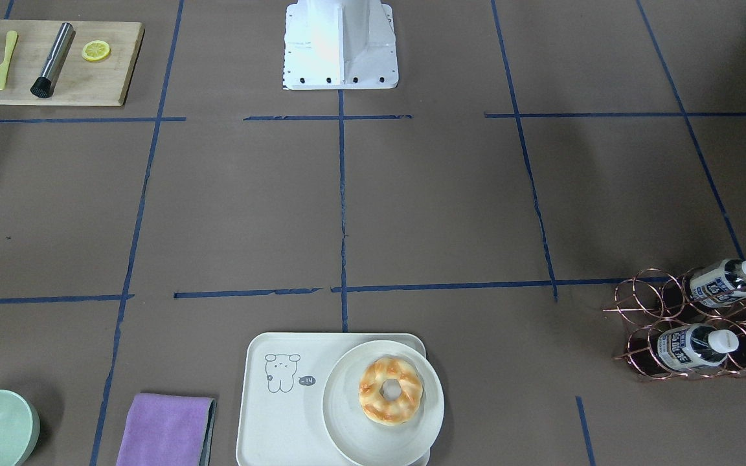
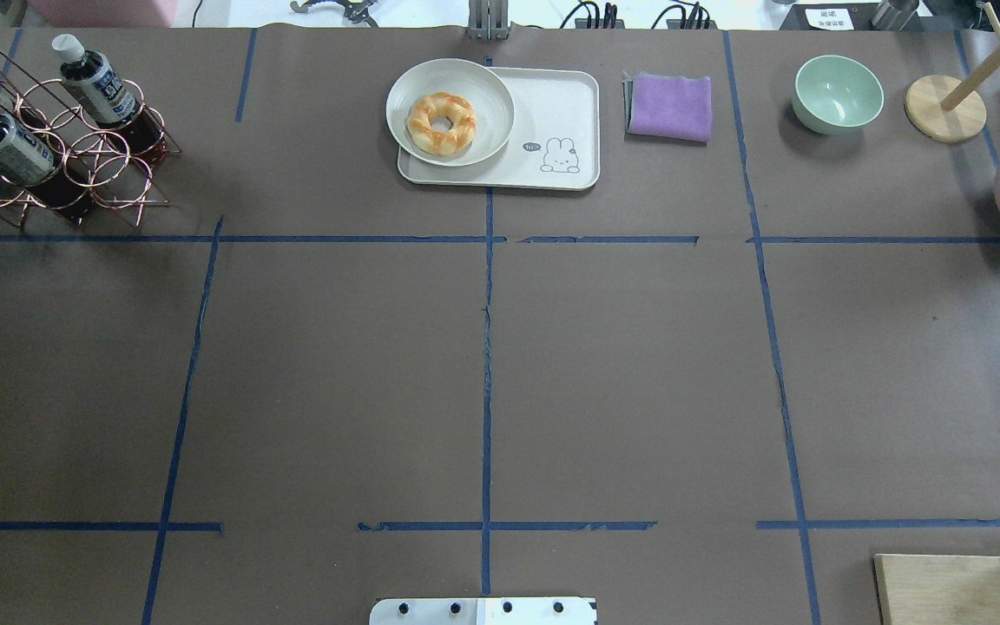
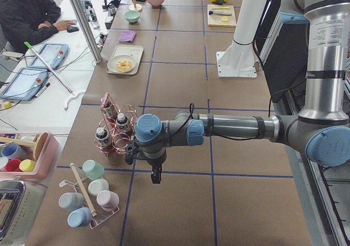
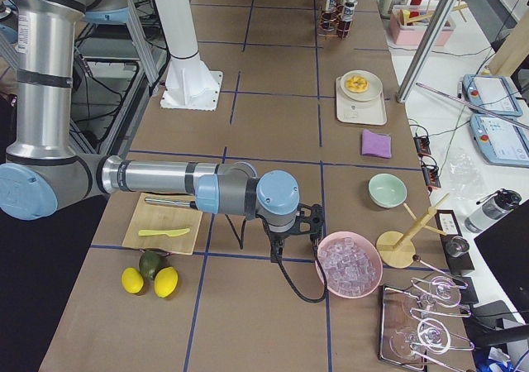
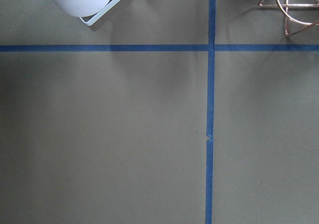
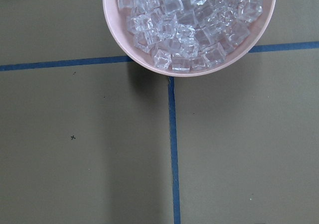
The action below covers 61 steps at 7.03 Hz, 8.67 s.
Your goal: Place tea on tray
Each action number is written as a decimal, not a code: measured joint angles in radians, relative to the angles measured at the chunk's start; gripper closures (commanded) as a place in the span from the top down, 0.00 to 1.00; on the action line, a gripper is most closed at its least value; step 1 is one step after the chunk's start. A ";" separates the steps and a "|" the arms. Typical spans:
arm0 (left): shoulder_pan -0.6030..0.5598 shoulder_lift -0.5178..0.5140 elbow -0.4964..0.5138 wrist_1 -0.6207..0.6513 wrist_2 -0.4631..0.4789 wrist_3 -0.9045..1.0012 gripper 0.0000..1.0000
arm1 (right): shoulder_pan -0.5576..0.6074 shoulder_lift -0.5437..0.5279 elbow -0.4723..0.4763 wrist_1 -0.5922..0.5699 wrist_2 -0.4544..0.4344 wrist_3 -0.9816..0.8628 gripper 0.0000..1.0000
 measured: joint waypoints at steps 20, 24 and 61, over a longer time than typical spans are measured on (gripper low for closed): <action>0.112 -0.014 -0.076 -0.529 -0.121 -0.372 1.00 | 0.000 0.000 0.036 0.000 0.000 0.009 1.00; 0.269 -0.019 -0.086 -0.829 0.133 -0.784 1.00 | 0.000 0.017 0.042 -0.002 0.003 0.011 1.00; 0.380 -0.014 -0.624 -0.526 0.427 -0.968 0.00 | 0.000 0.022 0.034 -0.002 0.005 0.012 1.00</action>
